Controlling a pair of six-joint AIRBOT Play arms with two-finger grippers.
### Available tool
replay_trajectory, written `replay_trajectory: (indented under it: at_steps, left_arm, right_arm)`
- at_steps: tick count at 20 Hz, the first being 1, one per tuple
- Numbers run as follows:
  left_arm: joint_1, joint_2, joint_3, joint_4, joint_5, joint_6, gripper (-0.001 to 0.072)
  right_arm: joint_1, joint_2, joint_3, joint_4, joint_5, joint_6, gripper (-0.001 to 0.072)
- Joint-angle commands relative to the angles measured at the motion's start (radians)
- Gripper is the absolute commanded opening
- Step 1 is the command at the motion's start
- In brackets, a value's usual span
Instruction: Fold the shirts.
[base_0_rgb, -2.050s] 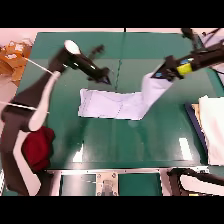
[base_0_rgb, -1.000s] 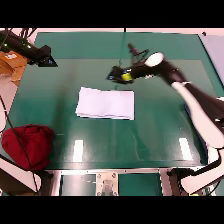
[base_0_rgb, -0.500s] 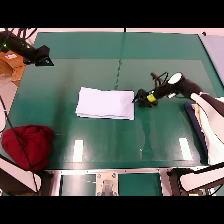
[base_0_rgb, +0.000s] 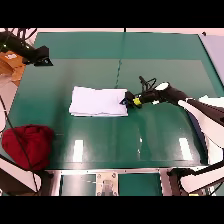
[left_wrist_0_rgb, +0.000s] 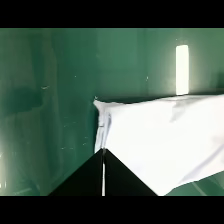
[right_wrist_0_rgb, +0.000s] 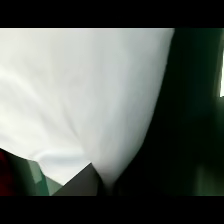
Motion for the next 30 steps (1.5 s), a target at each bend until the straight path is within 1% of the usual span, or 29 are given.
replay_trajectory:
  at_steps: [1, 4, 7, 9, 12, 14, 17, 18, 20, 23, 26, 28, 30]
  left_arm:
    - [0.001, 0.000, 0.001, 0.003, -0.013, 0.001, 0.0019]
    - [0.001, 0.000, 0.001, 0.003, -0.026, 0.001, 0.0019]
    - [0.001, 0.000, 0.001, 0.003, -0.030, 0.001, 0.0018]
    - [0.001, 0.000, 0.001, 0.003, -0.030, 0.001, 0.0019]
    - [0.001, 0.000, 0.001, 0.003, -0.031, 0.000, 0.0019]
    - [0.001, 0.000, 0.001, 0.003, -0.038, 0.000, 0.0019]
    - [0.001, 0.000, 0.001, 0.003, -0.038, -0.001, 0.0019]
    - [0.001, 0.000, 0.001, 0.003, -0.038, 0.000, 0.0019]
    - [0.001, 0.000, 0.001, 0.003, -0.039, 0.000, 0.0019]
    - [0.001, 0.000, 0.001, 0.003, -0.054, 0.000, 0.0019]
    - [0.001, 0.000, 0.001, 0.003, -0.056, 0.001, 0.0019]
    - [0.001, 0.000, 0.001, 0.003, -0.056, 0.003, 0.0019]
    - [0.001, 0.000, 0.001, 0.003, -0.057, 0.008, 0.0019]
  right_arm:
    - [-0.037, 0.046, 0.079, 0.076, 0.048, -0.037, 0.0012]
    - [-0.196, 0.167, 0.158, 0.072, 0.126, -0.015, 0.0011]
    - [-0.430, 0.286, 0.221, 0.071, 0.201, 0.025, 0.0012]
    - [-0.612, 0.331, 0.273, 0.069, 0.255, 0.039, 0.0012]
    - [-0.891, 0.337, 0.375, 0.065, 0.347, 0.090, 0.0011]
    - [-1.046, 0.336, 0.419, 0.064, 0.377, 0.115, 0.0012]
    - [-1.233, 0.336, 0.436, 0.058, 0.457, 0.161, 0.0011]
    - [-1.287, 0.337, 0.438, 0.032, 0.497, 0.190, 0.0011]
    - [-1.376, 0.338, 0.438, -0.055, 0.593, 0.245, 0.0011]
    - [-1.456, 0.363, 0.438, -0.269, 0.727, 0.331, 0.0011]
    - [-1.478, 0.413, 0.438, -0.451, 0.783, 0.382, 0.0011]
    - [-1.477, 0.443, 0.438, -0.475, 0.784, 0.396, 0.0011]
    - [-1.477, 0.455, 0.436, -0.483, 0.814, 0.403, 0.0012]
